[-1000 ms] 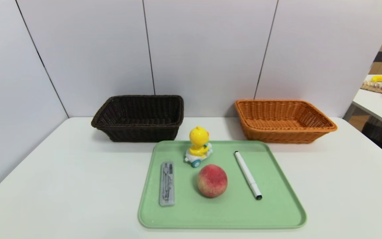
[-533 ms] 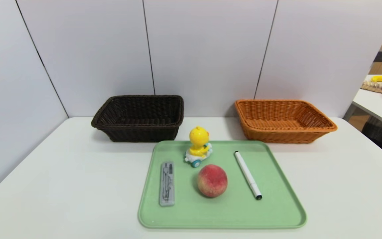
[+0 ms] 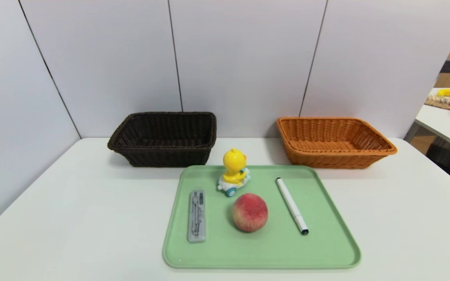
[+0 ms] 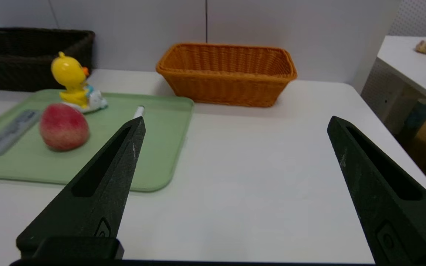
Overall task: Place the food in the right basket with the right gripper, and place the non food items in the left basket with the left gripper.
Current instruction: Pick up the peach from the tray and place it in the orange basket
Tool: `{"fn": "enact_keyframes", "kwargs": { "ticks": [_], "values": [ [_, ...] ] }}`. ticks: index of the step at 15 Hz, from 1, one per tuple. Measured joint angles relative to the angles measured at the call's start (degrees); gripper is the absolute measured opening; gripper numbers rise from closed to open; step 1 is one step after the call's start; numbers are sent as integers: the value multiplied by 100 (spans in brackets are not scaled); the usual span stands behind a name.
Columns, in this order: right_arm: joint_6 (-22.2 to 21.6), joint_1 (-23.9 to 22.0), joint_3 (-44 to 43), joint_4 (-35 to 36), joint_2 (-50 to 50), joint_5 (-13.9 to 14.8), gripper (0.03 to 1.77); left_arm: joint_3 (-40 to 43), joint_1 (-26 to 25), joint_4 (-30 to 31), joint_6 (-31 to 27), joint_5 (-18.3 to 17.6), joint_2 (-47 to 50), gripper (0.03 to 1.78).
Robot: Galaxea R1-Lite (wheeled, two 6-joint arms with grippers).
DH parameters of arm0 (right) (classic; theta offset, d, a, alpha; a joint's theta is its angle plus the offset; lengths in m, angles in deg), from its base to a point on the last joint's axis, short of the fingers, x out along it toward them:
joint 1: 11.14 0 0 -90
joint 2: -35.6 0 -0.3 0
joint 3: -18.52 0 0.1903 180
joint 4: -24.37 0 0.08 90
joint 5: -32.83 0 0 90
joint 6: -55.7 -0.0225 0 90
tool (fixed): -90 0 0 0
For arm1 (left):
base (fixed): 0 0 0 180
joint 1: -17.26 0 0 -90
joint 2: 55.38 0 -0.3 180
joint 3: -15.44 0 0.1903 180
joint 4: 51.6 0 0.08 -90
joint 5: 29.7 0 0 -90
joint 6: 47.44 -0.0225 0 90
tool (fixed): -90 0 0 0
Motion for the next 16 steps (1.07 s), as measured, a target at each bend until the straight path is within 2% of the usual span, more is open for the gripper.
{"fn": "enact_keyframes", "kwargs": {
  "ticks": [3,5,7,9,10,11,14,16],
  "values": [
    [-6,-48,-1877,-813,1307,-482,170,-1239,-16,-266,-112,-328,-1028,169],
    [7,-41,-2972,-1064,2332,-678,170,-1975,-24,-312,-187,-427,-1924,169],
    [20,78,-3842,-1200,3288,-783,170,-2666,-22,-332,-222,-444,-2868,169],
    [18,432,-4620,-1280,4209,-752,170,-3267,-20,-345,-234,-391,-3768,169],
    [5,729,-4907,-1302,4612,-625,170,-3532,-2,-354,-243,-297,-4222,169],
    [-17,1145,-5122,-1313,4999,-380,170,-3741,66,-356,-241,-179,-4603,169],
    [-291,2669,-5397,-1309,5849,572,170,-4025,716,-362,-162,277,-5438,169],
    [-567,3595,-5450,-1312,6373,1286,170,-4069,1234,-347,21,711,-5795,169]
  ]
}}
